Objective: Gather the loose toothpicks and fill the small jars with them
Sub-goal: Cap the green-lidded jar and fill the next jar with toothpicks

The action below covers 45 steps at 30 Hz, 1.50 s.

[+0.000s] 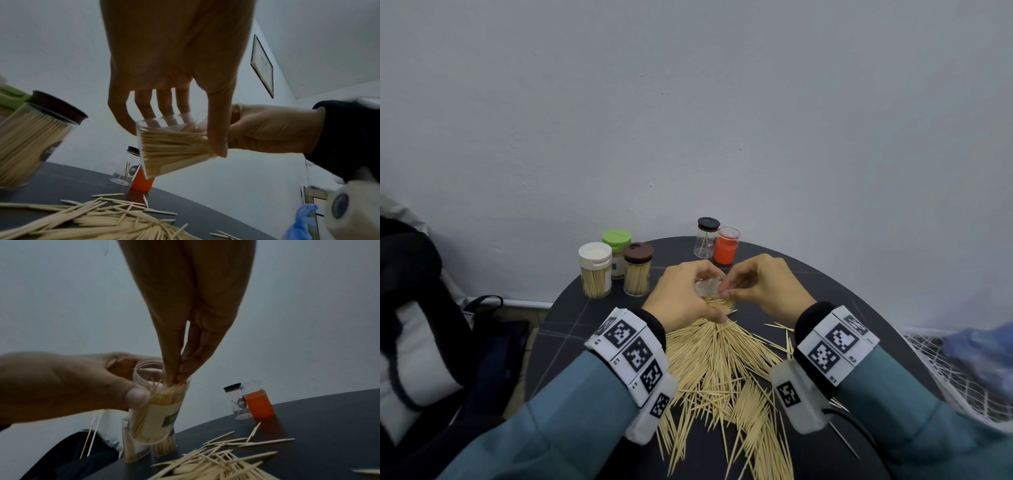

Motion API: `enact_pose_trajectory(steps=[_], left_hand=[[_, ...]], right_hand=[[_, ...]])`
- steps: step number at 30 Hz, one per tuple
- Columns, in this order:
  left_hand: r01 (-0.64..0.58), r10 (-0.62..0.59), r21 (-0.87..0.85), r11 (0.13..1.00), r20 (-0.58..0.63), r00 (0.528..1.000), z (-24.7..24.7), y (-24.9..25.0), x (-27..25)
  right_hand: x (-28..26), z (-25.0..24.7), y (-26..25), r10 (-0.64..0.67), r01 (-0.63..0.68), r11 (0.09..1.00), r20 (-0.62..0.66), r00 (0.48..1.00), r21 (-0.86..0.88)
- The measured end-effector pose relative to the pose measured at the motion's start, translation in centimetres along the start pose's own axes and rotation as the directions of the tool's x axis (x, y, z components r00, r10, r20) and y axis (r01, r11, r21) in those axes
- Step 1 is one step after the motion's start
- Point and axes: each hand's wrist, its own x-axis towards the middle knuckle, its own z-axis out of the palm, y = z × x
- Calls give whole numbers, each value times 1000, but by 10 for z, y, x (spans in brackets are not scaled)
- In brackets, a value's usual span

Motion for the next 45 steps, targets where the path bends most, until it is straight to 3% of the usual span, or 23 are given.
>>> enact_pose_trajectory(steps=[8,11,13,15,16,20,33,39,45], left_hand=[[29,-31,-29,999,-51,998,-2,-1,1],[59,-61,-24,998,-111,992,-5,-4,2],[70,-72,-18,997,-136,988,-7,-5,2],[74,-76,-14,997,-145,986,-8,-6,2],[74,-75,-12,997,-147,986,-8,-6,3],[76,-78,-19,997,-136,988,-6,-5,3],[100,-99,2,995,-104,990,-5,-3,1],[87,-86,3,996,-89,992,-3,-2,1],[89,-90,-15,996,-97,991,-7,-3,1]], right_hand=[[2,-6,4,14,-28,995,-144,989,-95],[3,-8,14,200,-202,959,-31,979,-201],[2,-4,21,411,-331,863,149,899,-381],[0,4,24,542,-343,775,278,793,-531],[-1,9,24,564,-329,754,304,767,-569],[-2,24,23,537,-278,749,306,786,-601],[-3,42,6,535,-302,754,278,798,-584],[-5,42,-9,585,-317,729,312,749,-606],[-8,31,-35,592,-388,764,320,740,-515]])
